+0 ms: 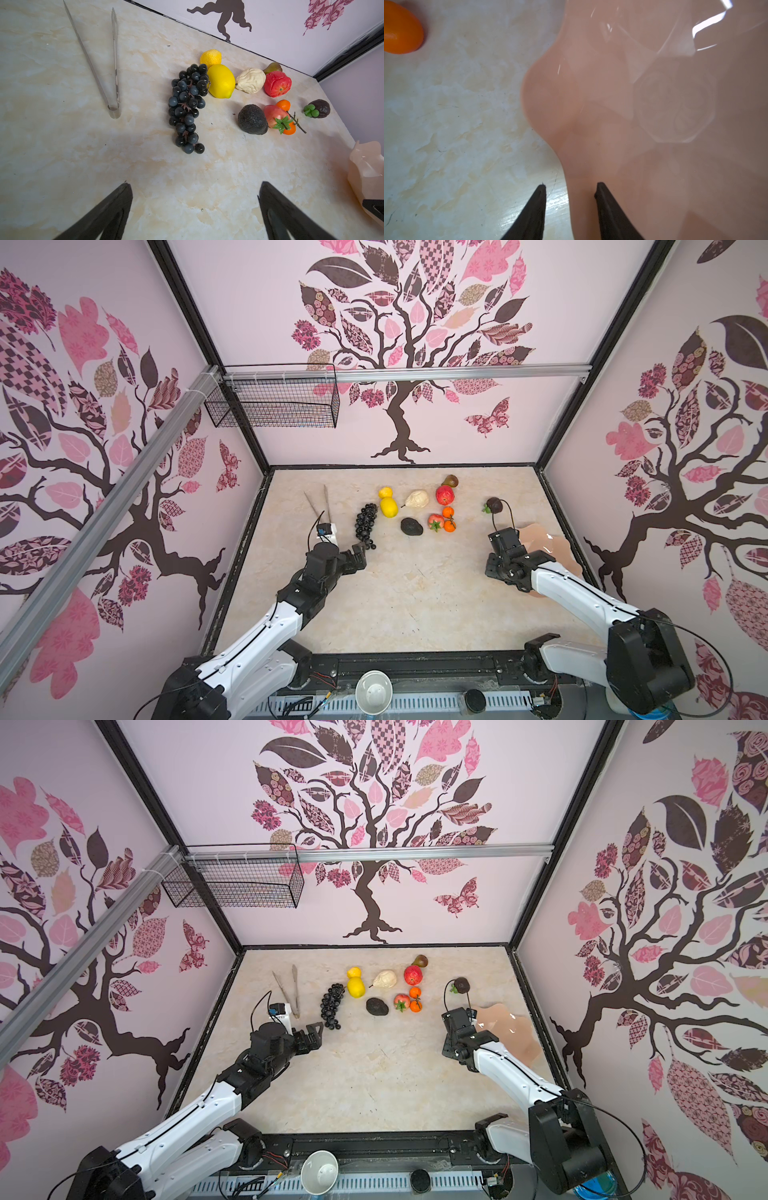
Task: Place and organize the fake fruits in the fruit bowl
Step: 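Lower the right gripper onto the peach bowl rim while the left hovers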
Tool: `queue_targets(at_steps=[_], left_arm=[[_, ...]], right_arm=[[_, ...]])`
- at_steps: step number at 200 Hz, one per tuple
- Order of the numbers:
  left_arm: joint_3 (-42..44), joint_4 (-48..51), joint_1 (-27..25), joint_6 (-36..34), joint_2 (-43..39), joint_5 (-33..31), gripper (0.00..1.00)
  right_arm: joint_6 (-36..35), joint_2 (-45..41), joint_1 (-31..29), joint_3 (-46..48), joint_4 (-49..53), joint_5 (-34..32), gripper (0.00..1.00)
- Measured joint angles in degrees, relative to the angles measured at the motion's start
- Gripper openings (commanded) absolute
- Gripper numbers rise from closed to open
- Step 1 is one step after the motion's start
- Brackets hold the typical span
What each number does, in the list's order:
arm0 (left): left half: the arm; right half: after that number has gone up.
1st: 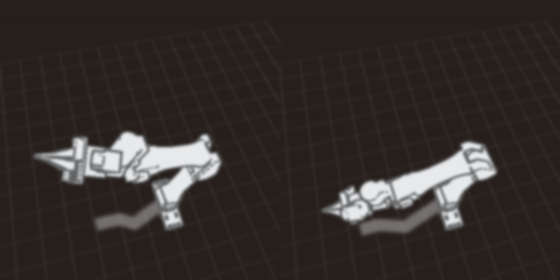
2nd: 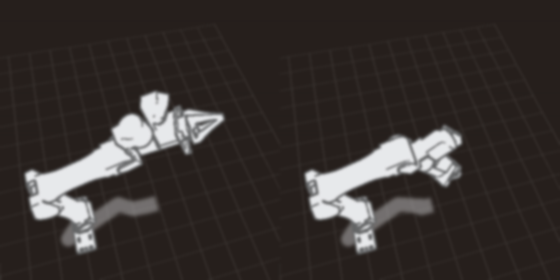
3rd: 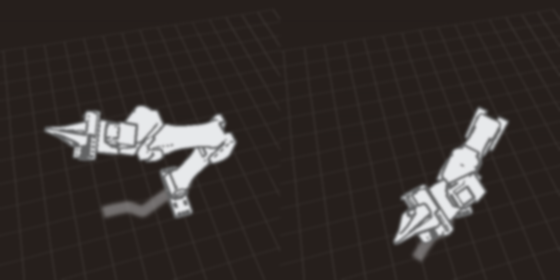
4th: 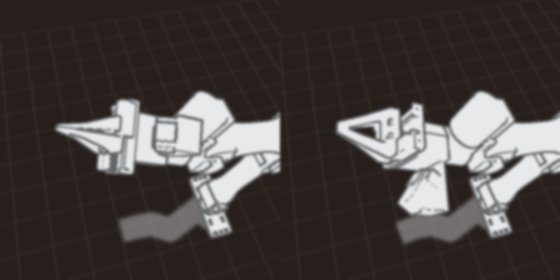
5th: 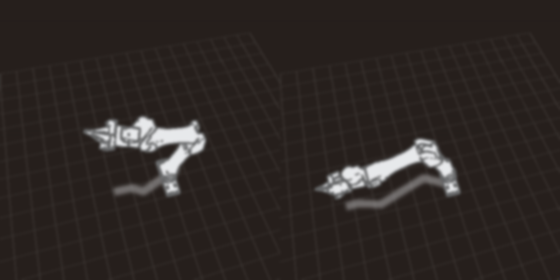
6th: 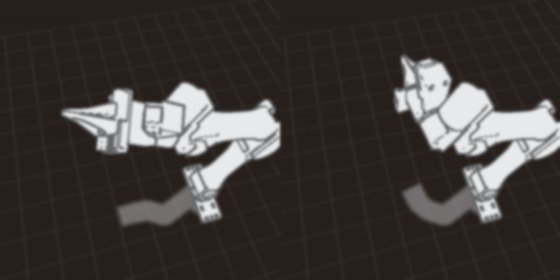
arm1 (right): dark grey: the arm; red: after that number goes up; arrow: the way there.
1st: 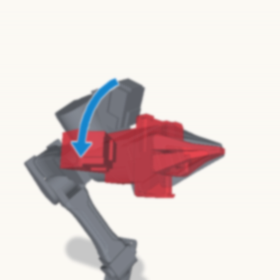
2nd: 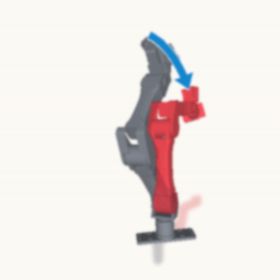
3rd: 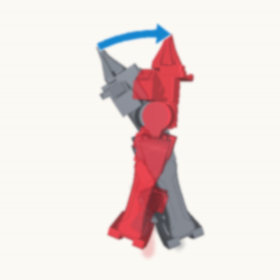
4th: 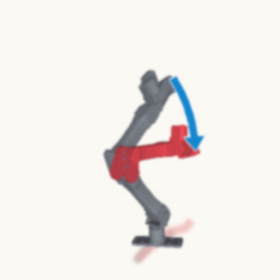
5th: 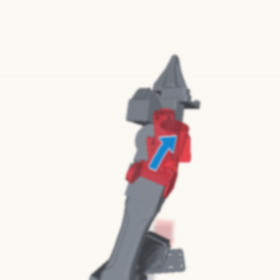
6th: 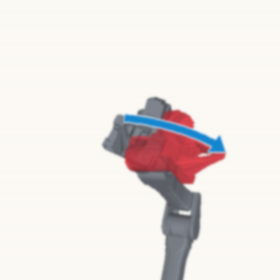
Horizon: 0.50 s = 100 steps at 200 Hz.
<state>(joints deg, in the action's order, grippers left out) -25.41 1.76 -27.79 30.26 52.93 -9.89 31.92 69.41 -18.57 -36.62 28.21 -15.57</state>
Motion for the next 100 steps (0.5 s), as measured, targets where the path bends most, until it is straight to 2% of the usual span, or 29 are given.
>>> queue_targets(at_steps=[20, 56, 100], left_arm=[[0.0, -0.2, 0.0, 0.2, 0.4, 0.0, 0.98], [0.0, -0.9, 0.0, 0.8, 2.9, 0.2, 0.98], [0.0, -1.4, 0.0, 1.3, 3.6, 1.2, 0.98]], right_arm=[[0.1, 0.0, -0.2, 0.1, -0.1, -0.3, 0.40], [0.3, 0.0, -0.2, 0.1, -0.3, -2.3, 0.46], [0.2, 3.1, -0.4, -0.5, -2.1, -4.6, 0.45]])
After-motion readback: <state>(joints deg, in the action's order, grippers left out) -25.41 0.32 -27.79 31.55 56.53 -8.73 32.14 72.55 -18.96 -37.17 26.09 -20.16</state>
